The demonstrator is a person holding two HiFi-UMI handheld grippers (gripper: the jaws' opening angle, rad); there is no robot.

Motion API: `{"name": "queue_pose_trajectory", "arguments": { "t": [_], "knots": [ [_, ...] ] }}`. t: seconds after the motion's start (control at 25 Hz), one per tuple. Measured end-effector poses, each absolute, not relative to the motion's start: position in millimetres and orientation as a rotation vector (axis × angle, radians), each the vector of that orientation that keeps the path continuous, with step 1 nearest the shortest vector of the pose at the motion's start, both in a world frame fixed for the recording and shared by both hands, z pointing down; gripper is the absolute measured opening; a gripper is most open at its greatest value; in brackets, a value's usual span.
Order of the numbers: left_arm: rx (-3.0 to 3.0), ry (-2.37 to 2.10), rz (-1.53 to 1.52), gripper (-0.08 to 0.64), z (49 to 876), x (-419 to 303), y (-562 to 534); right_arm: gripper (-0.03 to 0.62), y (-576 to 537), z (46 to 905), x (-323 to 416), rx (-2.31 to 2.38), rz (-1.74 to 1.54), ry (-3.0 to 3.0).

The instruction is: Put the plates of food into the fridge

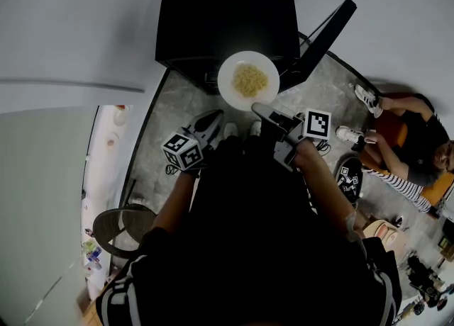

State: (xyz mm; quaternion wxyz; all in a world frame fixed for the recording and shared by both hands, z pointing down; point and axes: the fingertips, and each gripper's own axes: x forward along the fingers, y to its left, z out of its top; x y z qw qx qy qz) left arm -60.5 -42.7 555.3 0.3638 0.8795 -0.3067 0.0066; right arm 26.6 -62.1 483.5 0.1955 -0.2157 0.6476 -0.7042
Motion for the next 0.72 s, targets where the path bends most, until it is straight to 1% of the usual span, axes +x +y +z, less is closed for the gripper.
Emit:
{"name": "queue_pose_trajectory", "arguments": {
  "t": [0.36, 0.72],
  "knots": [
    [2.253, -0.786, 0.033, 0.025, 558.6, -62.1, -38.8, 0.034, -52.1, 491.9, 21.7, -0.571, -1.995, 1.839],
    [2.248, -0.794, 0.033, 0.025, 561.9, -64.3, -40.9, 0.034, -49.1, 527.5, 26.6, -0.635, -2.039, 1.810]
  ]
}}
